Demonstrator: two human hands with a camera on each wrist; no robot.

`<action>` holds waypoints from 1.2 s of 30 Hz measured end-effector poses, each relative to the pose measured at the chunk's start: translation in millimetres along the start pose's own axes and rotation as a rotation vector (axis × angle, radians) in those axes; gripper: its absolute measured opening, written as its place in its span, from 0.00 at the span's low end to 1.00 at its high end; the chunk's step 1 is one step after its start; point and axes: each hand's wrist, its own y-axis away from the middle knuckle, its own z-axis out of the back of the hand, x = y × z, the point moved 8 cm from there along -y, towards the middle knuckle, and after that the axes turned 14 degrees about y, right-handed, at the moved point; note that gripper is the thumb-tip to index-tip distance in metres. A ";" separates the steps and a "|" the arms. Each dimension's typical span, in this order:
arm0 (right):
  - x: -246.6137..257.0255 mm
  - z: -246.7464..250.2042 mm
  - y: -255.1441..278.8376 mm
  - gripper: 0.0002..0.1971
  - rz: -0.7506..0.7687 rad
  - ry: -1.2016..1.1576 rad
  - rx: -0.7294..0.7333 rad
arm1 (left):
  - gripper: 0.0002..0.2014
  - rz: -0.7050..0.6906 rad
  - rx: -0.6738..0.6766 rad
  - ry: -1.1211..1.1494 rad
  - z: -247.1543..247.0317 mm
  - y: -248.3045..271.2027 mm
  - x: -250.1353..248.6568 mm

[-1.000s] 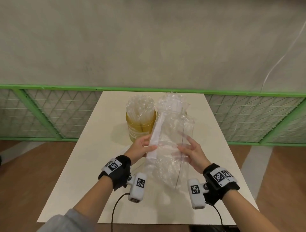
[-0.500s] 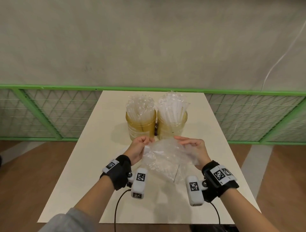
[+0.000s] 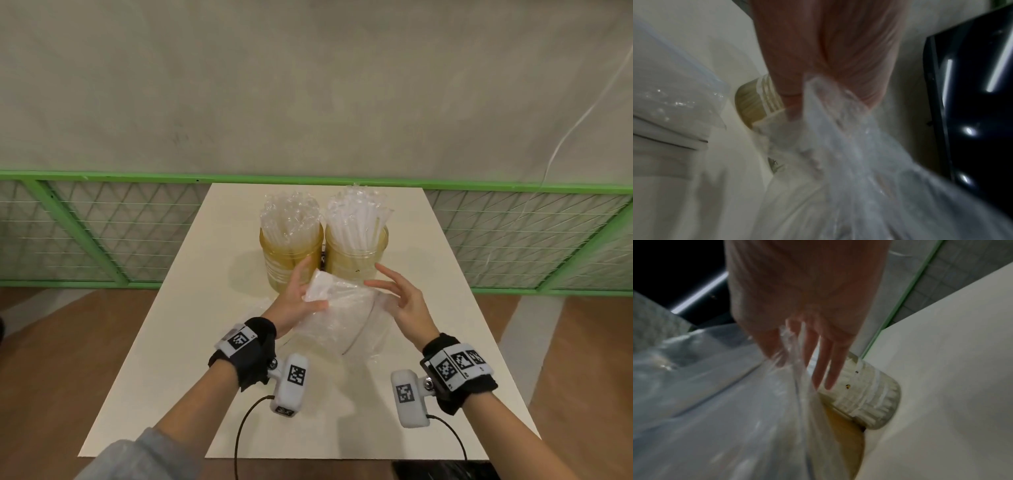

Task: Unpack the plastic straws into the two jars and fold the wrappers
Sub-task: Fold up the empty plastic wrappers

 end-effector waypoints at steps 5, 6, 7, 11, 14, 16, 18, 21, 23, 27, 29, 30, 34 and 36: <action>-26.7 -16.2 10.9 0.39 -0.305 -0.474 0.209 | 0.19 -0.204 -0.055 -0.091 -7.3 3.0 -16.4; -27.7 -15.7 11.7 0.42 -0.337 -0.542 0.200 | 0.13 -0.232 -0.078 -0.087 -4.0 2.1 -18.7; -28.6 -14.7 11.7 0.41 -0.361 -0.583 0.182 | 0.10 -0.236 -0.090 -0.082 -1.3 1.0 -18.8; -18.5 -28.5 9.1 0.48 -0.346 -0.540 0.178 | 0.11 -0.181 -0.062 -0.088 -9.7 -2.2 -9.5; -8.3 -36.7 2.2 0.34 -0.314 -0.427 0.151 | 0.13 -0.170 -0.075 -0.030 -9.2 -5.5 -5.5; -8.2 -31.9 -2.7 0.18 -0.322 -0.314 0.063 | 0.14 -0.158 -0.079 -0.013 -3.1 -7.6 -3.8; -15.7 -28.9 -5.1 0.13 -0.354 -0.239 -0.007 | 0.16 -0.150 -0.039 -0.069 -2.2 -8.1 -2.3; -20.9 -36.9 -5.0 0.18 -0.424 -0.316 -0.010 | 0.23 -0.128 0.040 -0.164 -6.9 -7.9 1.5; -26.0 -44.0 -3.2 0.16 -0.470 -0.295 0.029 | 0.25 -0.116 0.041 -0.232 -4.7 -8.0 0.7; -34.8 -24.4 -8.7 0.06 -0.401 0.085 -0.148 | 0.28 -0.095 0.042 -0.280 -0.3 -5.4 3.9; -35.4 -15.3 -11.2 0.09 -0.378 0.209 -0.245 | 0.29 -0.089 0.041 -0.265 -2.6 -4.1 5.8; -35.0 -12.9 -10.3 0.11 -0.374 0.239 -0.283 | 0.29 -0.084 0.036 -0.266 -3.0 -4.0 6.4; -34.2 -2.5 -1.8 0.13 -0.360 0.246 -0.388 | 0.34 0.030 0.028 -0.023 1.8 1.1 12.8; -41.0 1.3 1.9 0.18 -0.401 0.191 -0.392 | 0.38 0.082 0.054 0.096 0.0 5.5 17.7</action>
